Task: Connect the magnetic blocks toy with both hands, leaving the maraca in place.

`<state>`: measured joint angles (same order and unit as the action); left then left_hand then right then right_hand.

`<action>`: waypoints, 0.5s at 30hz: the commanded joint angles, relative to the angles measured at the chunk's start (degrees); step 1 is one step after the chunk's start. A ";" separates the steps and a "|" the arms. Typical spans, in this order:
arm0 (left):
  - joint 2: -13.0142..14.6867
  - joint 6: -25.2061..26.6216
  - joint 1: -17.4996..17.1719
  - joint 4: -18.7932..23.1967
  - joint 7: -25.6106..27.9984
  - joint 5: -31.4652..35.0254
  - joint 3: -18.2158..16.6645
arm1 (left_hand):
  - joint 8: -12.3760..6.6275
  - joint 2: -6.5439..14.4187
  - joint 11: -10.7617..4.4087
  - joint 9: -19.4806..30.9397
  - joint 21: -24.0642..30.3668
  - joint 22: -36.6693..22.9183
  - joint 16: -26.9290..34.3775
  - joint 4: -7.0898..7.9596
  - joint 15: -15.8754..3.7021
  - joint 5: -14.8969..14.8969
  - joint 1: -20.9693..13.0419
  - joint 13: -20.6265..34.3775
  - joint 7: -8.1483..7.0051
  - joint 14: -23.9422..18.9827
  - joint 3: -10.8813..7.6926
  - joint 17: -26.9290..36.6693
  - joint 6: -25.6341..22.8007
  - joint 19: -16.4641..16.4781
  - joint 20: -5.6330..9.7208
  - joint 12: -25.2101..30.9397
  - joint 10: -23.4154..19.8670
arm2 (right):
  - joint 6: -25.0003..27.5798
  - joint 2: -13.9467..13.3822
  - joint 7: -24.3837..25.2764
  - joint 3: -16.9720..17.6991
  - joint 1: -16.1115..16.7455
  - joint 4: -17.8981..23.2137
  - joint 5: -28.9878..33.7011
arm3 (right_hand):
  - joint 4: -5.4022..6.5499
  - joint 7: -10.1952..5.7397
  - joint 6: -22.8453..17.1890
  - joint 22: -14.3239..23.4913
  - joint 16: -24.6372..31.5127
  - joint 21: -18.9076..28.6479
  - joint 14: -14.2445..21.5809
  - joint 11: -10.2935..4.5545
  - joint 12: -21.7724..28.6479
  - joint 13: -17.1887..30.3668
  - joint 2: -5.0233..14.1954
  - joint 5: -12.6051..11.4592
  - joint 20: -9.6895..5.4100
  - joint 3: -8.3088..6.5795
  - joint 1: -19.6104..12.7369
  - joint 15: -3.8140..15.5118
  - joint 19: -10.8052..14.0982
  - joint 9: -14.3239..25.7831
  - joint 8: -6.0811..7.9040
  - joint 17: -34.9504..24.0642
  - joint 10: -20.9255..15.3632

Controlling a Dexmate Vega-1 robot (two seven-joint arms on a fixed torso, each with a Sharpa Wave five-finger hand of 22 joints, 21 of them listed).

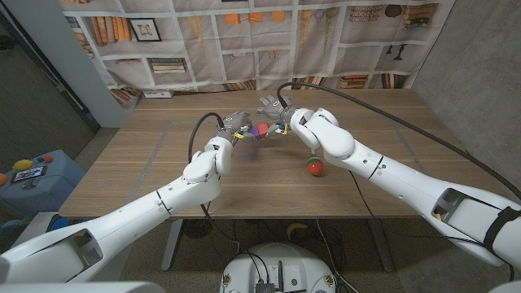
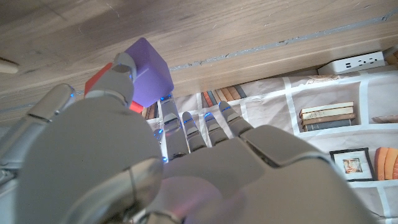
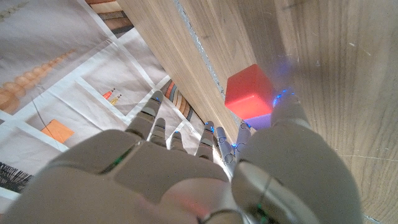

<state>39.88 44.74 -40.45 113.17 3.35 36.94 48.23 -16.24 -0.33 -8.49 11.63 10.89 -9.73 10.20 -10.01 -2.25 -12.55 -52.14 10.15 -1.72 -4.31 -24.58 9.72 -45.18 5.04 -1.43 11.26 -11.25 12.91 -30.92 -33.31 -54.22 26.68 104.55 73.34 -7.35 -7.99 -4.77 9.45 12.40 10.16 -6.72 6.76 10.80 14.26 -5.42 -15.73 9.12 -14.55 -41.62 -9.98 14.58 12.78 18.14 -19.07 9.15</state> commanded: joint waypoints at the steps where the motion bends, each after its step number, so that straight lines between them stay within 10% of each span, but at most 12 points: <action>1: 1.69 -0.01 0.40 1.55 -2.08 0.81 -0.42 | -0.32 0.63 -0.15 1.10 0.11 -0.19 0.20 0.27 -0.15 -0.31 -0.33 0.11 -4.63 -0.27 -0.07 0.12 -8.06 0.38 -0.19 -0.21 -0.38 | -0.98 -0.46 -2.12 0.91 -0.72 0.25 -3.32 | 0.47 -0.16 1.00 0.21 -0.36 -0.14 -0.61 -0.03 0.15 0.31 0.10 -0.36 0.09 -0.02 1.13 -0.28 -0.73 0.07 -0.28 -0.17 0.74; 15: 4.60 -2.66 1.23 2.79 -6.50 1.18 -1.58 | -0.28 0.69 -0.04 1.18 0.11 -0.19 0.16 0.30 -0.12 -0.33 -0.34 0.11 -4.75 -0.16 0.04 0.12 -8.00 0.38 -0.19 -0.27 -0.24 | -2.34 -2.93 -3.72 4.04 -1.40 1.77 -11.94 | 1.14 -0.12 1.69 0.22 -0.22 -0.01 -0.75 0.13 0.46 0.34 0.84 -0.35 0.13 0.16 2.49 -0.44 -1.32 0.07 -0.79 -0.29 0.93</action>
<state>42.54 43.56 -39.80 115.02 -0.14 37.71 47.54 -16.25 -0.33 -8.49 11.63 10.89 -9.73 10.20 -10.16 -2.25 -12.39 -52.14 10.15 -1.72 -4.31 -24.43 9.72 -45.18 5.04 -1.43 11.01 -11.25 11.17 -32.20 -35.90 -52.10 25.64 105.24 66.57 -6.54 -7.89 -3.44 9.45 12.08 10.16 -7.27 6.75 10.85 14.52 -4.66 -15.73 8.93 -14.26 -39.80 -10.14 13.55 12.78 17.73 -19.21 9.75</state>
